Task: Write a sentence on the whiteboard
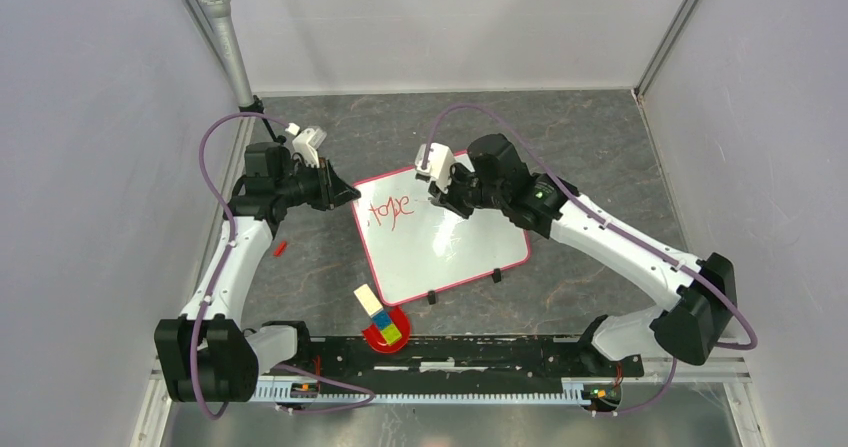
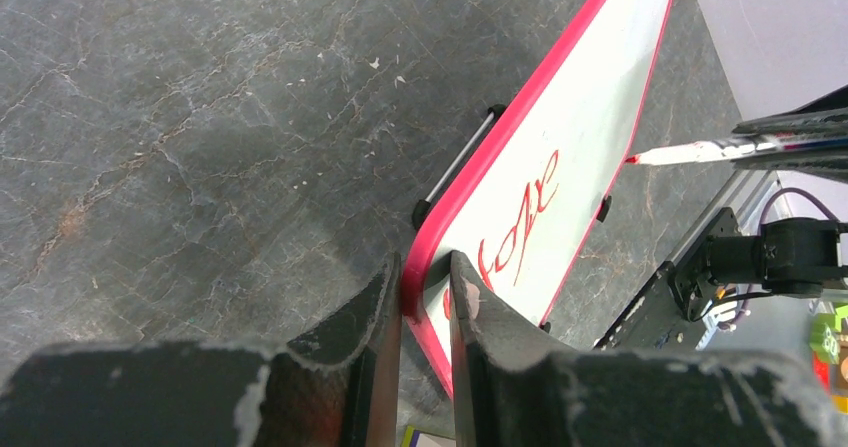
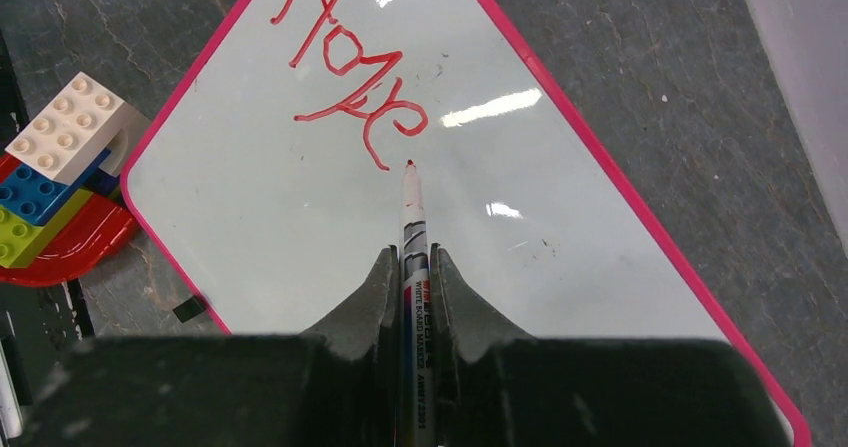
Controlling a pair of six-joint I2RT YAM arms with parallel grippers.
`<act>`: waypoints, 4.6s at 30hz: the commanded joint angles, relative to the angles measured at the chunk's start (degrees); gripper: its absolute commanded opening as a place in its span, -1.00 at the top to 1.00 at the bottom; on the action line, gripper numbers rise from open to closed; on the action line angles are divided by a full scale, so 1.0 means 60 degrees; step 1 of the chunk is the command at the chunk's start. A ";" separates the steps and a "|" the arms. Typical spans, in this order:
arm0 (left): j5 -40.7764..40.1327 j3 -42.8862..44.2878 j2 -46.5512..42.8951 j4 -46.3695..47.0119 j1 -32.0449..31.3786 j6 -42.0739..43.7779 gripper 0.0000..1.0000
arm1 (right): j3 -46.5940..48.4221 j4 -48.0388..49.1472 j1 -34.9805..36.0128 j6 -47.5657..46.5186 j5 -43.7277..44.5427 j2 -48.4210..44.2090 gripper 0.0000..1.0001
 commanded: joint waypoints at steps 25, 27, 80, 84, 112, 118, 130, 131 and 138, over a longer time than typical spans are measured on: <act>0.0095 0.0132 0.0122 -0.0548 -0.0020 0.0637 0.94 | -0.0063 0.0762 -0.0755 0.0072 0.0037 -0.0122 1.00; 0.0084 0.0131 0.0108 -0.0560 -0.0020 0.0637 0.94 | -0.0059 0.0696 -0.0755 0.0032 0.0154 -0.0096 1.00; -0.0015 -0.0049 -0.0047 -0.0395 -0.0028 0.0608 0.95 | -0.1513 0.0426 -0.0627 -0.0011 0.0141 -0.0386 1.00; -0.0007 -0.0059 -0.0087 -0.0380 -0.0022 0.0593 0.95 | -0.1589 0.0526 -0.0396 0.0065 0.0093 -0.0278 1.00; -0.0102 -0.0045 -0.0123 -0.0410 -0.0020 0.0549 0.95 | -0.0305 0.0764 -0.0217 -0.0266 0.0806 0.0190 1.00; -0.0080 0.0003 -0.0027 -0.0410 -0.0022 0.0549 0.95 | -0.0431 0.0645 -0.0389 -0.0353 0.0794 0.0028 1.00; -0.0096 -0.0005 -0.0039 -0.0410 -0.0020 0.0535 0.95 | -0.0614 0.0396 -0.0769 -0.0627 0.0875 -0.0285 1.00; -0.0096 -0.0001 -0.0025 -0.0410 -0.0020 0.0535 0.95 | -0.0615 0.0385 -0.0770 -0.0635 0.0828 -0.0282 1.00; -0.0096 -0.0016 -0.0057 -0.0410 -0.0024 0.0541 0.95 | -0.0641 0.0508 -0.0770 -0.0621 0.0296 -0.0550 1.00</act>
